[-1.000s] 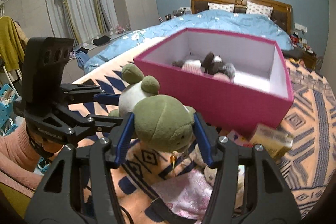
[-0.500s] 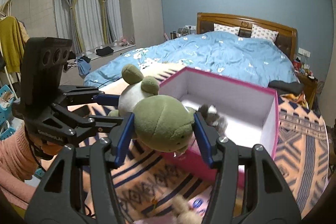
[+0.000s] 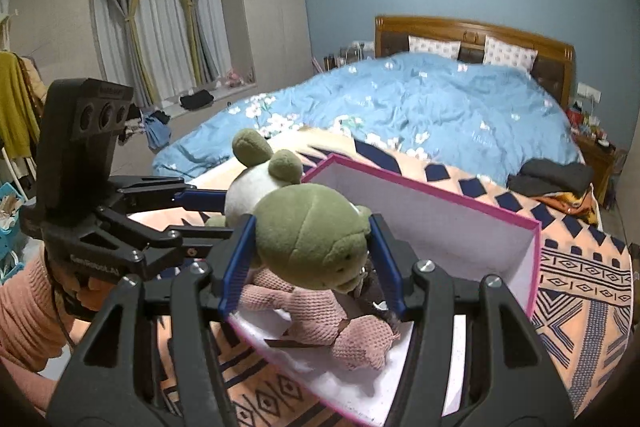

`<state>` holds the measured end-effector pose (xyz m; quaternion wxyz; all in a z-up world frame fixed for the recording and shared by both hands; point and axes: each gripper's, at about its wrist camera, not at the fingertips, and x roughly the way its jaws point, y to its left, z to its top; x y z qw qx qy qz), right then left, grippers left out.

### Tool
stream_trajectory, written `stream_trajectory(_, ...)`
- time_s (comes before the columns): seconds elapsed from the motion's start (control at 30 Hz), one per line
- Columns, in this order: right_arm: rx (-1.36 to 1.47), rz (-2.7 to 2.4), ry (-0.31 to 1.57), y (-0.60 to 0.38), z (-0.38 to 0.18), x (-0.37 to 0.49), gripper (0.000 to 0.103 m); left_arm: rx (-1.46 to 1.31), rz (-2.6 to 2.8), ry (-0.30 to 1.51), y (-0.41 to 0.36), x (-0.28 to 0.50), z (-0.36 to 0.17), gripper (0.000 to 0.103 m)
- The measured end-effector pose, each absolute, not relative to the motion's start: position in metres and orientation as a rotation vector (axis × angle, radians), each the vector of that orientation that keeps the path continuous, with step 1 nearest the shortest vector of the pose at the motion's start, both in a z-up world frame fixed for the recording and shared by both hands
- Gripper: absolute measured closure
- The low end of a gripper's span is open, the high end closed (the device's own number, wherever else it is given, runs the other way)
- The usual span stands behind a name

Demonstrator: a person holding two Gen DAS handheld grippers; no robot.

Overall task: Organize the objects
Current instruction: 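Carry the frog into the magenta box and open both grippers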

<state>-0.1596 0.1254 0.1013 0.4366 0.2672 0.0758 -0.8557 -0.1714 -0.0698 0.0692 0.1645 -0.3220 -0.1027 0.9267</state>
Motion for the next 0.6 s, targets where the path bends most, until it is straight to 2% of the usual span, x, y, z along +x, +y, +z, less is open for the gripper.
stream_trajectory(0.43, 0.821, -2.109, 0.251, 0.088, 0.068, -0.210, 0.045, -1.137, 2.637, -0.364, -0.087, -0.217, 0.029, 0.042)
stream_trajectory(0.6, 0.880, -2.103, 0.208, 0.082, 0.059, -0.229, 0.043, -1.169, 2.677, -0.341, -0.088, -0.221, 0.031, 0.045)
